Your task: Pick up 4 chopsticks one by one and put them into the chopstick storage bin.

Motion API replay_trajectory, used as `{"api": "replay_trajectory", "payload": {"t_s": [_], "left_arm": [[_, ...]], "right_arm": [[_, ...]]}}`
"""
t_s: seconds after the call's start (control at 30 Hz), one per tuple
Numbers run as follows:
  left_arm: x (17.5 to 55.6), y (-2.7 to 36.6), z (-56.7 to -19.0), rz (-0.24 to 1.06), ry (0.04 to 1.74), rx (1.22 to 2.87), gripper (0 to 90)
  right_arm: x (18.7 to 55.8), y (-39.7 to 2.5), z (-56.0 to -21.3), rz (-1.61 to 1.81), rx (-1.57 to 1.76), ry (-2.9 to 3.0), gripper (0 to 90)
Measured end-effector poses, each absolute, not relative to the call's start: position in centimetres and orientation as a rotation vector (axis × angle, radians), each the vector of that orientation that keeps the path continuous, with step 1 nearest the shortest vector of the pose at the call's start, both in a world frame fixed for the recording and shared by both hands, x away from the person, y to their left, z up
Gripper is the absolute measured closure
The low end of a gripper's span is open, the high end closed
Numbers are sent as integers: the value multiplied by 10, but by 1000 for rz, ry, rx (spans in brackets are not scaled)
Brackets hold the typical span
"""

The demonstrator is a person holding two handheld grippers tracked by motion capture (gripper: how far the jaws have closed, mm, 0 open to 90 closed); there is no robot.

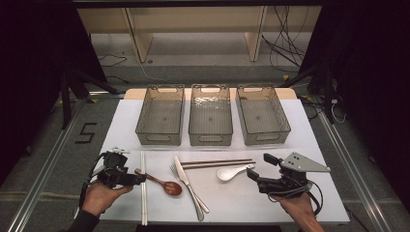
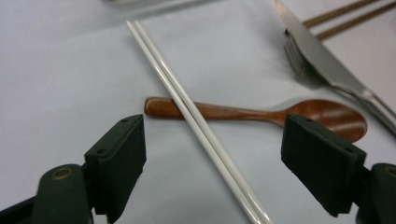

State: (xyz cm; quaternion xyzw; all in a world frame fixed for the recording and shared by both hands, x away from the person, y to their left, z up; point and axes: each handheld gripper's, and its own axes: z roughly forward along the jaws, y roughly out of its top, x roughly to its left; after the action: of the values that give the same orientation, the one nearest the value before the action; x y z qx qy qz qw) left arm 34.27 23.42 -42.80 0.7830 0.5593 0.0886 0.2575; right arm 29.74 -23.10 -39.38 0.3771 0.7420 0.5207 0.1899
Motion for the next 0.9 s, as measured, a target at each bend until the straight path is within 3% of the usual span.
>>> {"api": "replay_trajectory", "payload": {"t_s": [0.5,0.9], "left_arm": [[356,234,-452,181,1602,2254,366],[359,229,-461,151,1599,2301,422]], "right_arm": [[298,-230,-395,1467,1058,2102,237],[299,-229,-396,1465,1056,2111,239]]}}
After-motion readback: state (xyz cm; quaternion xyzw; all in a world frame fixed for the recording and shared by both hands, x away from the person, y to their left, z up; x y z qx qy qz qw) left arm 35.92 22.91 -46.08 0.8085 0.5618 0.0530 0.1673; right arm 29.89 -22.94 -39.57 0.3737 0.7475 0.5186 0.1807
